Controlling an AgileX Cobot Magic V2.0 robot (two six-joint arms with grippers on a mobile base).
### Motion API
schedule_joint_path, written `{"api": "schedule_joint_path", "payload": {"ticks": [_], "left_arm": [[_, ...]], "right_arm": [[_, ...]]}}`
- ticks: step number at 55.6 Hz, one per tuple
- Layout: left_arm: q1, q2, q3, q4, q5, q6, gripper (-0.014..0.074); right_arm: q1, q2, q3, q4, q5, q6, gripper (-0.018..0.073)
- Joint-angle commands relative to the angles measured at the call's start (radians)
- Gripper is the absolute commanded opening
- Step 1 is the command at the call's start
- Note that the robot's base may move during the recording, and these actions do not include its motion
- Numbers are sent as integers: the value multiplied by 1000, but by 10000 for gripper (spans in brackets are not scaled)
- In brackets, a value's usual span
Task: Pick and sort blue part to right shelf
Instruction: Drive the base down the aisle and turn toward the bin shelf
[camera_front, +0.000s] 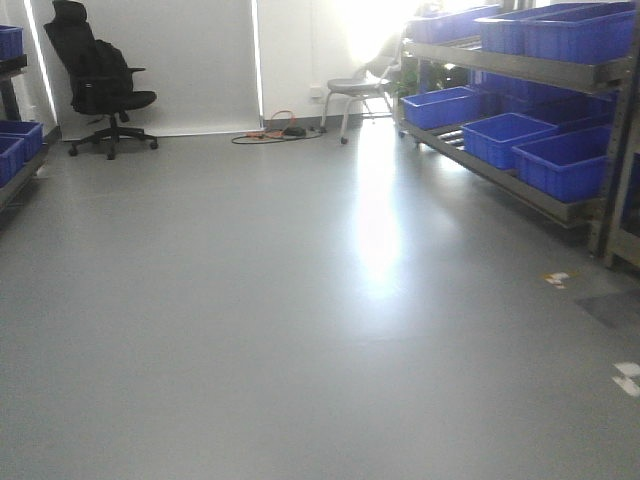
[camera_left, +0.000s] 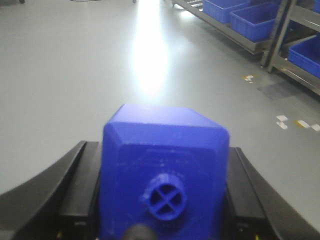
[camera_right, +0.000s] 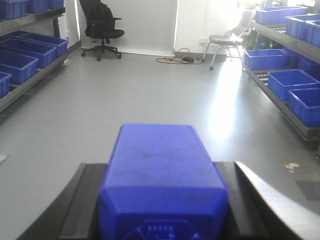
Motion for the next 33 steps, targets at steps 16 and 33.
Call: {"api": "schedule_joint_path", "payload": {"ticks": [16, 33], "left_arm": [[3, 17, -33, -12, -90, -8, 269], [3, 17, -33, -12, -90, -8, 260]], "right_arm": [[-1, 20, -28, -27, -89, -8, 123], [-1, 20, -28, -27, -88, -8, 123]]}}
